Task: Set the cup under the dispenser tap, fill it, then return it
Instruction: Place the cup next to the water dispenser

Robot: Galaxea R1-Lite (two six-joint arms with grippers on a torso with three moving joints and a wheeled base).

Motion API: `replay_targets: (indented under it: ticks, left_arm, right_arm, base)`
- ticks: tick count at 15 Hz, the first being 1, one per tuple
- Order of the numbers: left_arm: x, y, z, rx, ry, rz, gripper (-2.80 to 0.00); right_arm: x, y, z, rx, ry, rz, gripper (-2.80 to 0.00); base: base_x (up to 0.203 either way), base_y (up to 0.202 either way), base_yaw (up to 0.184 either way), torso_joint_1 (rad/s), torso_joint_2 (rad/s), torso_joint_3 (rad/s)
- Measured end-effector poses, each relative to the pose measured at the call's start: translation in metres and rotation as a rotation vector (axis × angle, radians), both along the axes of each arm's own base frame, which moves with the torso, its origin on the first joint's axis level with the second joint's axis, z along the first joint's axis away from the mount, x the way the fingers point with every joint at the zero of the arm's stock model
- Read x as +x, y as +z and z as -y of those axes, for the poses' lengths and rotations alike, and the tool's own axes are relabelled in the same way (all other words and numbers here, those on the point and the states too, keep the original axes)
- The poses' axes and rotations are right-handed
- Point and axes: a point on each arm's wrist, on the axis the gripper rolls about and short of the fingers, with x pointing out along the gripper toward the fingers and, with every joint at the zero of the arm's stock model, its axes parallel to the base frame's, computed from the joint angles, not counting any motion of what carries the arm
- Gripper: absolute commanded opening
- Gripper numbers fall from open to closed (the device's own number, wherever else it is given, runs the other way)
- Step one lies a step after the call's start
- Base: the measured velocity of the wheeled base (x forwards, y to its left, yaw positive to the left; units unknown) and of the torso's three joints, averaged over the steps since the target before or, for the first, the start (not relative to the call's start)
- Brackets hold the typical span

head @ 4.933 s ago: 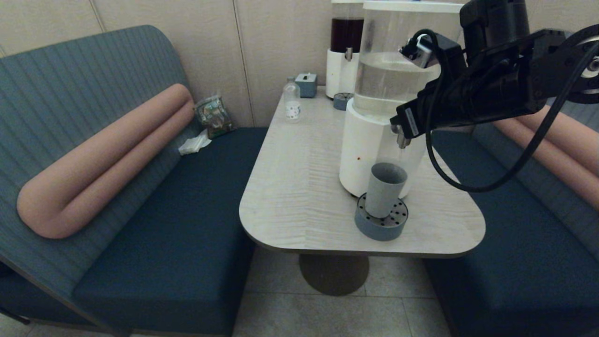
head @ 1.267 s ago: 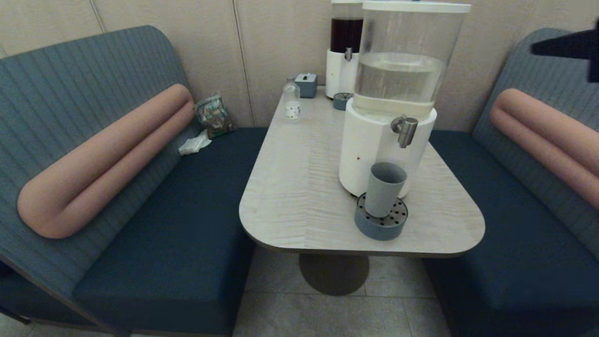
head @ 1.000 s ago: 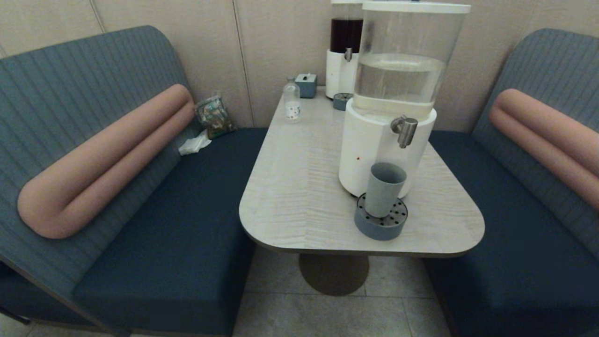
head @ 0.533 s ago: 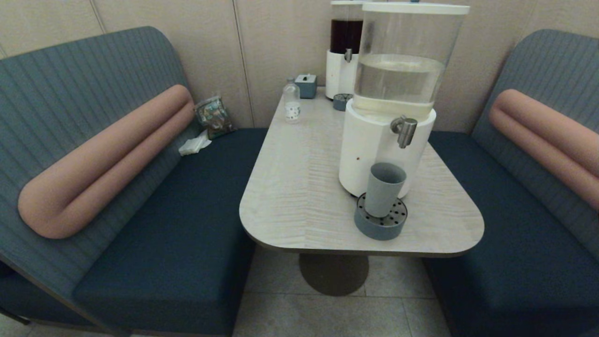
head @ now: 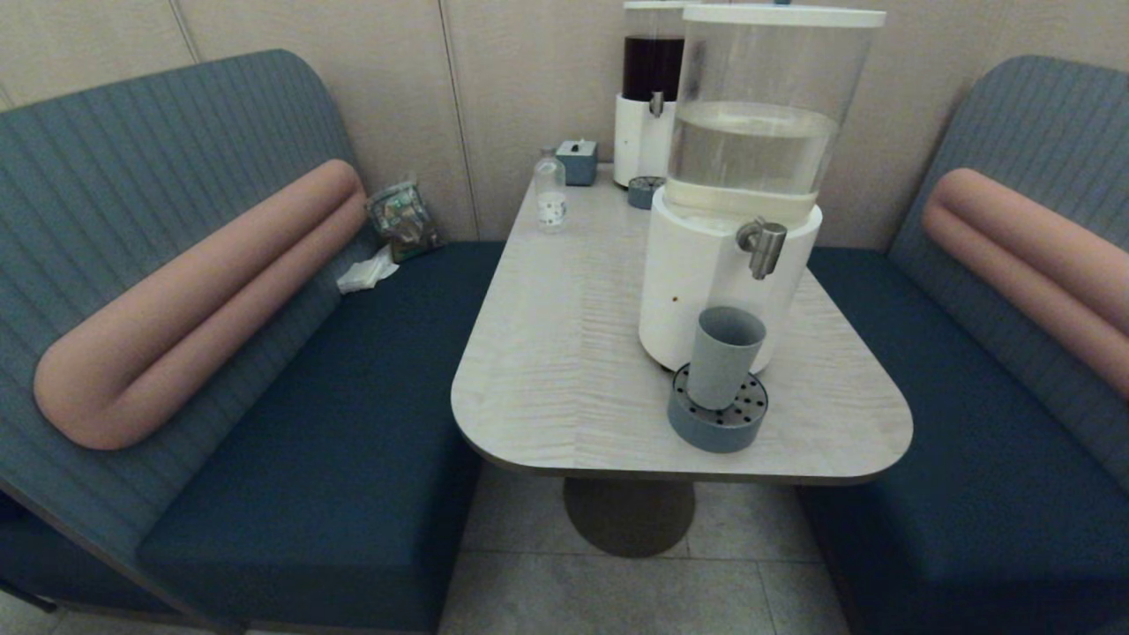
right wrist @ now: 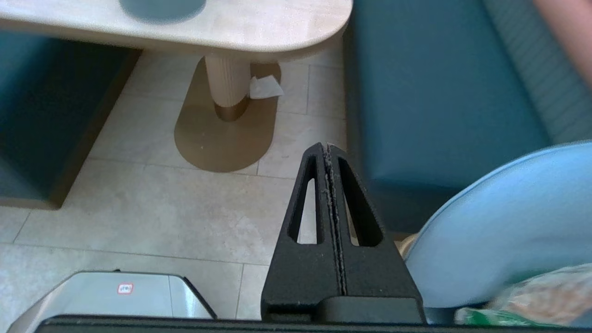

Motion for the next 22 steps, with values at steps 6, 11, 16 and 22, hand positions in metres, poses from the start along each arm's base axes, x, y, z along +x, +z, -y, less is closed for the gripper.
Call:
replay_targets:
  ticks: [6,11,16,22]
  left_arm:
    - [0.000,0.000,0.000,0.000,0.000,0.000,-2.80]
    - [0.000,0.000,0.000,0.000,0.000,0.000,-2.80]
    - [0.000,0.000,0.000,0.001,0.000,0.000,-2.80]
    - [0.000,0.000,0.000,-0.003,0.002,0.000,-2.80]
  right_arm:
    - [0.018,-0.036,-0.001,0.005,0.038,0.184,-2.80]
    - [0.020,-0.044,-0.001,0.025,0.053,0.169,-2.80]
    - [0.021,-0.045,-0.001,0.025,0.053,0.170,-2.80]
    - [0.021,-0.045,-0.001,0.026,0.053,0.170,-2.80]
  base:
    - [0.000,0.000,0.000,0.000,0.00,0.000]
    - [0.000,0.000,0.000,0.000,0.00,0.000]
    - [0.000,0.000,0.000,0.000,0.00,0.000]
    - [0.000,0.000,0.000,0.000,0.00,0.000]
